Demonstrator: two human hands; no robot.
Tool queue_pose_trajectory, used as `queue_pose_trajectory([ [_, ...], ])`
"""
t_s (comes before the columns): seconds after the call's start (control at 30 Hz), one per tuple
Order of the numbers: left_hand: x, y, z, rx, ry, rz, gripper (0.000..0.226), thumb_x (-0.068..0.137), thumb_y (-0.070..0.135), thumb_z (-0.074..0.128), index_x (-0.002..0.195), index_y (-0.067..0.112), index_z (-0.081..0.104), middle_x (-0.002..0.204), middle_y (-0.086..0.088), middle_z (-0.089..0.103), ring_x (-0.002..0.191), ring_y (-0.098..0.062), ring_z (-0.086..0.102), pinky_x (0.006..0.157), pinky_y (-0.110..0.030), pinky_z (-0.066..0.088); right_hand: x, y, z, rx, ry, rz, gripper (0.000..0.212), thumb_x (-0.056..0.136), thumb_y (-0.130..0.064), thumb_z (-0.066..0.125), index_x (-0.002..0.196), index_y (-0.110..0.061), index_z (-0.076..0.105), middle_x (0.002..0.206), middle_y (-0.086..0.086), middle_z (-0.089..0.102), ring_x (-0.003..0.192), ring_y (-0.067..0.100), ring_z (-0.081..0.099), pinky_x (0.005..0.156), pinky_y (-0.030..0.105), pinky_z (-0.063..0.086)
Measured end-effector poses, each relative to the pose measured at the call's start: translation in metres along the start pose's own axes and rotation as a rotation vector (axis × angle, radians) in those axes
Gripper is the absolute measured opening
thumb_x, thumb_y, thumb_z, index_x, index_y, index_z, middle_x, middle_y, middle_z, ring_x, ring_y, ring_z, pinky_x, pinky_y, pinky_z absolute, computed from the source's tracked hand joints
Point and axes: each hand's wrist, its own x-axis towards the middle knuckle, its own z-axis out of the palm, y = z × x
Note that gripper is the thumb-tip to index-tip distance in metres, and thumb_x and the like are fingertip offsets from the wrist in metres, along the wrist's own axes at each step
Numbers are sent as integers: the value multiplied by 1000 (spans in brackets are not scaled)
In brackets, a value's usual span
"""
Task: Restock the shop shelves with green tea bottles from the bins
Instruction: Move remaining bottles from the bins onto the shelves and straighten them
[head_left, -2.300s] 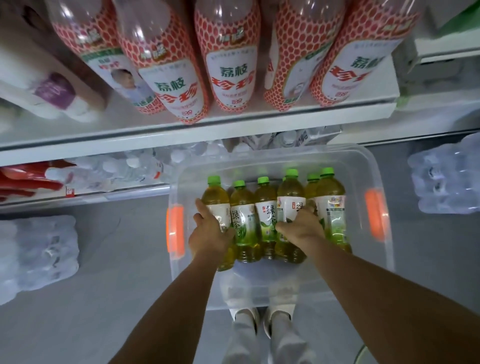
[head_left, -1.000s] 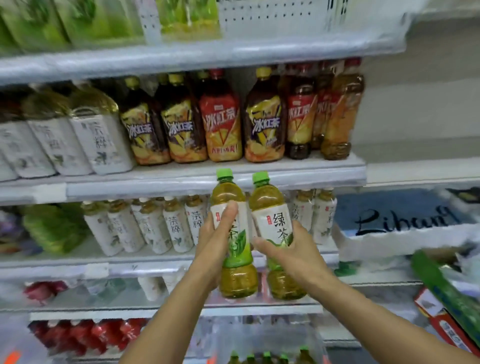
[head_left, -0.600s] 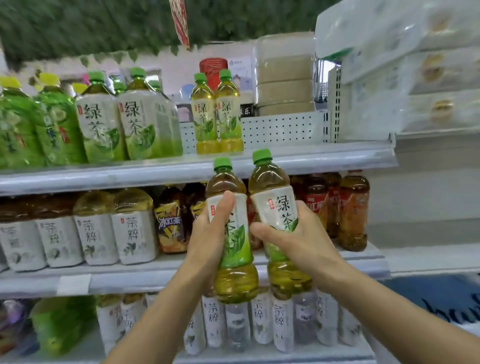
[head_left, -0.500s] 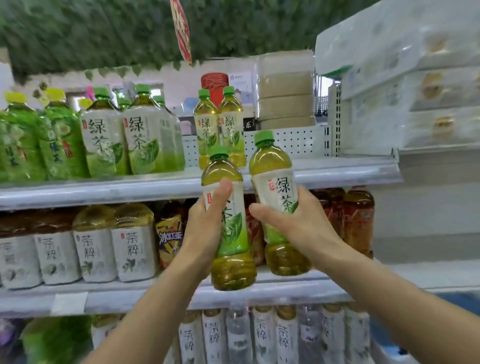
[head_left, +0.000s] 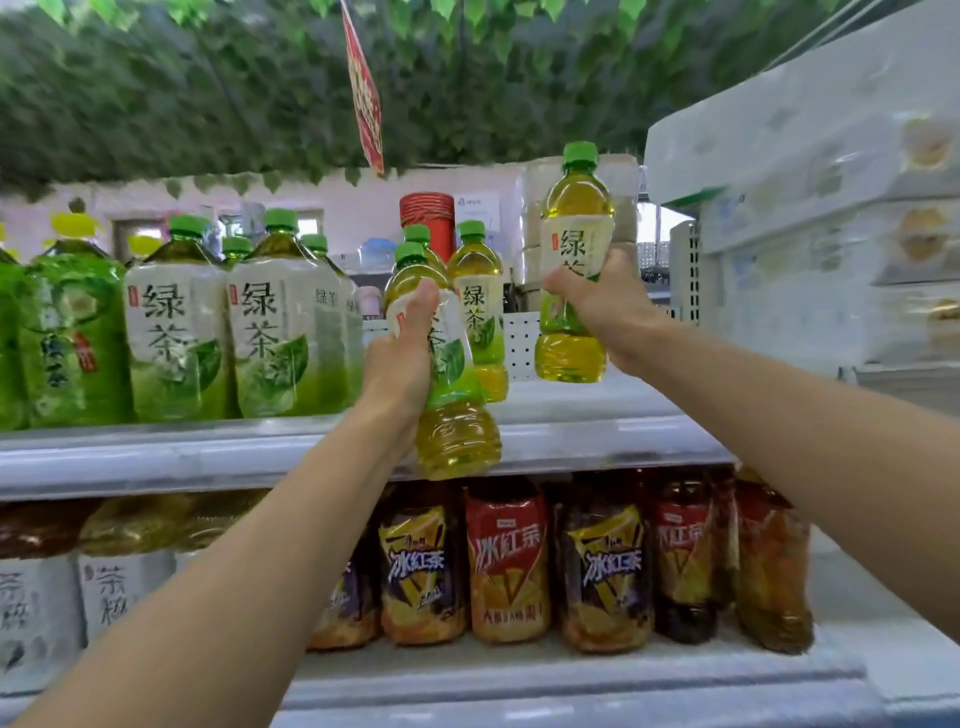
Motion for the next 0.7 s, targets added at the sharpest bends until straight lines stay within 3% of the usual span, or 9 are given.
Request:
queue_pose_trajectory([
  [0.17,15,-8,0,47,10,18,95,60,87,60,123,17,63,112,-5,70,109,-30,64,102,-51,49,25,41,15,-98,-72,62,51,87,-21,74,127,-8,46,109,11,64,87,16,64,66,27,53],
  [0.23,20,-11,-1,49,-12,-21,104,51,89,59,126,17,64,111,-7,73,107,-32,68,100,-53,51,34,53,21,-108,-109,48,52,86,-22,76,128,-10,48,110,10,65,92,18,65,75,32,56],
  [0.3,23,-12,-3,58,-37,-38,88,58,86,59,115,20,69,99,-6,78,96,-31,73,93,-52,56,43,60,26,-103,-159,51,59,85,-22,78,133,-11,46,117,10,65,104,23,64,90,41,56],
  [0.4,28,-17,-5,61,-72,-34,69,70,80,59,105,22,72,91,-6,79,89,-30,76,90,-53,58,55,65,31,-72,-217,77,67,84,-21,78,138,-9,40,121,12,63,112,25,62,98,47,53],
  [0.57,32,-17,-5,47,-72,-52,79,61,83,60,110,20,71,98,-9,78,95,-35,73,93,-56,55,67,73,34,-43,-249,108,70,84,-20,78,139,-9,37,122,12,62,112,26,63,97,47,54],
  [0.7,32,-18,-5,38,-75,-62,83,58,82,62,111,19,70,98,-10,78,95,-34,74,92,-56,56,67,74,34,-20,-239,116,67,85,-19,76,136,-13,34,116,7,62,107,21,63,81,33,56],
])
